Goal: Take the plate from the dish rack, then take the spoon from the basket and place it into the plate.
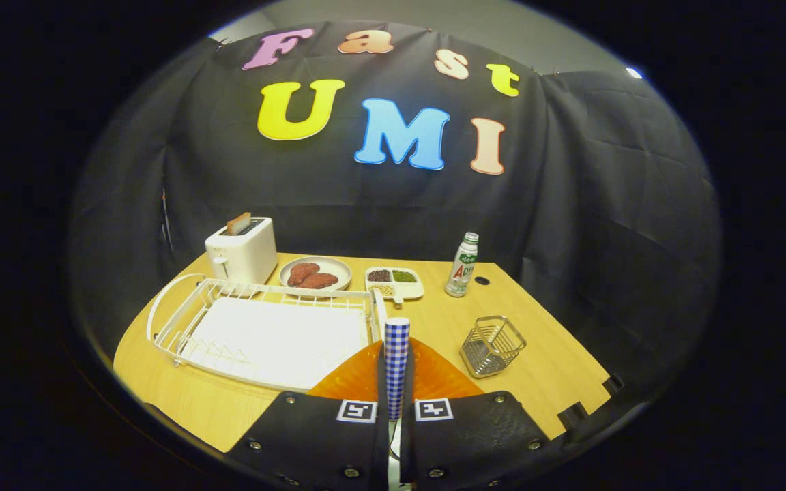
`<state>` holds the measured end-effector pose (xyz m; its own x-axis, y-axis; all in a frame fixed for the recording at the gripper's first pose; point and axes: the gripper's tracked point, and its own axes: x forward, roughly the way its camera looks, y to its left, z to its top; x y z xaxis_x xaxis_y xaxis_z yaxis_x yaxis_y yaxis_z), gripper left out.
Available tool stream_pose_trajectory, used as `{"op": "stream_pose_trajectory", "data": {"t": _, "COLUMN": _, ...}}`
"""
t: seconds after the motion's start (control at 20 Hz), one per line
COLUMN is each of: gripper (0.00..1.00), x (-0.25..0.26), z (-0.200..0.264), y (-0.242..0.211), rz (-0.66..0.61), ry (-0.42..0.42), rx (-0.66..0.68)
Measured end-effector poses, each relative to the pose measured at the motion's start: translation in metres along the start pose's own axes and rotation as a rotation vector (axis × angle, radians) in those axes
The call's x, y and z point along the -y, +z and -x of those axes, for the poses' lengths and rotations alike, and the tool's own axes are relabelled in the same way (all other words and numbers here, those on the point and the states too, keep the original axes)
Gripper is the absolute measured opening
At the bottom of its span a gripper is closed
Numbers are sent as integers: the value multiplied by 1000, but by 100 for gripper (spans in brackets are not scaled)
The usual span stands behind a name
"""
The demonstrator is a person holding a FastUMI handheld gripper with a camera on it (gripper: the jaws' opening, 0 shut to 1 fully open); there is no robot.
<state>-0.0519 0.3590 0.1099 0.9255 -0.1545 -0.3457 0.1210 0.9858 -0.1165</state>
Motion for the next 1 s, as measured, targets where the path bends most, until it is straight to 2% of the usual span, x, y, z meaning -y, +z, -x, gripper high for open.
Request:
{"op": "stream_pose_trajectory", "data": {"t": 0.4, "gripper": 6, "x": -27, "z": 10, "y": -57, "rz": 43, "ry": 102, "rx": -43}}
{"op": "stream_pose_trajectory", "data": {"t": 0.8, "gripper": 7, "x": -31, "z": 11, "y": -84, "rz": 35, "ry": 127, "rx": -76}}
{"op": "stream_pose_trajectory", "data": {"t": 1.0, "gripper": 13, "x": -29, "z": 13, "y": -90, "rz": 17, "ry": 129, "rx": -92}}
